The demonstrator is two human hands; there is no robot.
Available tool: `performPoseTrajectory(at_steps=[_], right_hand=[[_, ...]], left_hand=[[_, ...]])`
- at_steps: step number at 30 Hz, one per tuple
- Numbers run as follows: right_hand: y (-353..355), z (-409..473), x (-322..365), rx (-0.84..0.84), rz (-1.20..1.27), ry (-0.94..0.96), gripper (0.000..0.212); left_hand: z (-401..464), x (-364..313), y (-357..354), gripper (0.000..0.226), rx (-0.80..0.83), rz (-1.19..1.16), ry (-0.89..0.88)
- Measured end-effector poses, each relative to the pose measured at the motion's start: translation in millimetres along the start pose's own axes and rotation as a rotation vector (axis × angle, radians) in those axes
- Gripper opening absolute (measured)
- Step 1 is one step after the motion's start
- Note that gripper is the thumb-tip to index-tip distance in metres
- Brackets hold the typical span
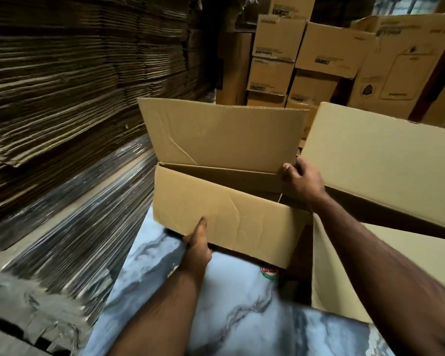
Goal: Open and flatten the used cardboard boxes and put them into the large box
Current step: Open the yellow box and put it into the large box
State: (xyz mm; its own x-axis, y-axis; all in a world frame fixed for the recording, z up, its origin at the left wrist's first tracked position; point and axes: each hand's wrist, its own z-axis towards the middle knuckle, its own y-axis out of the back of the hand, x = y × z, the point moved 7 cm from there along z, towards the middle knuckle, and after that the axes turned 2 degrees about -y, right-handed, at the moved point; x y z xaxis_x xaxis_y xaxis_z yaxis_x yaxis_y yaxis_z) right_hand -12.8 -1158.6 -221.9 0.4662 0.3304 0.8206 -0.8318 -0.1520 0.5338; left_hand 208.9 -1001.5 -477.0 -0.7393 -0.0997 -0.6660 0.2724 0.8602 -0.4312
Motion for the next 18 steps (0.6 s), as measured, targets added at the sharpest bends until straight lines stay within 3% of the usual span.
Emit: performPoseTrajectory(at_steps=[3,6,8,9,13,16,18], right_hand=[[1.5,-0.2,0.5,0.073,-0.019,-0.025,0.022],[-5.2,-3.3,3.6,0.177,-0.082,0.036,0.018],[-7.1,-7.2,5.5,0.197,-0.107,0.065,0.006],[-6.5,-8.6,7.2,0.178,-0.142,0.099,0.009],[-15.8,-17.9,12.9,0.145,-0.427,0.313,0.036],[-50.9,-40.2,15.8,0.392,-0.693,0.479,0.073],[-69.3,-50.4,5.4,0.537,-0.837,0.470,0.089]], left_hand=[[-3.8,2.9,-0.1,0.065,0.049,0.059,0.078],[-17.5,-8.5,-5.1,0.053,0.064,0.050,0.002],[-18.8,-16.5,-9.2,0.050,0.118,0.035,-0.046],[-15.7,-21.5,-9.3,0.051,0.135,0.019,-0.063],[-12.1,-42.8,-12.3,0.050,0.176,-0.016,-0.105],[-27.4,-58.5,-26.1,0.040,0.259,-0.005,-0.105],[-40.6,-70.2,-35.1,0.026,0.322,-0.033,-0.096]])
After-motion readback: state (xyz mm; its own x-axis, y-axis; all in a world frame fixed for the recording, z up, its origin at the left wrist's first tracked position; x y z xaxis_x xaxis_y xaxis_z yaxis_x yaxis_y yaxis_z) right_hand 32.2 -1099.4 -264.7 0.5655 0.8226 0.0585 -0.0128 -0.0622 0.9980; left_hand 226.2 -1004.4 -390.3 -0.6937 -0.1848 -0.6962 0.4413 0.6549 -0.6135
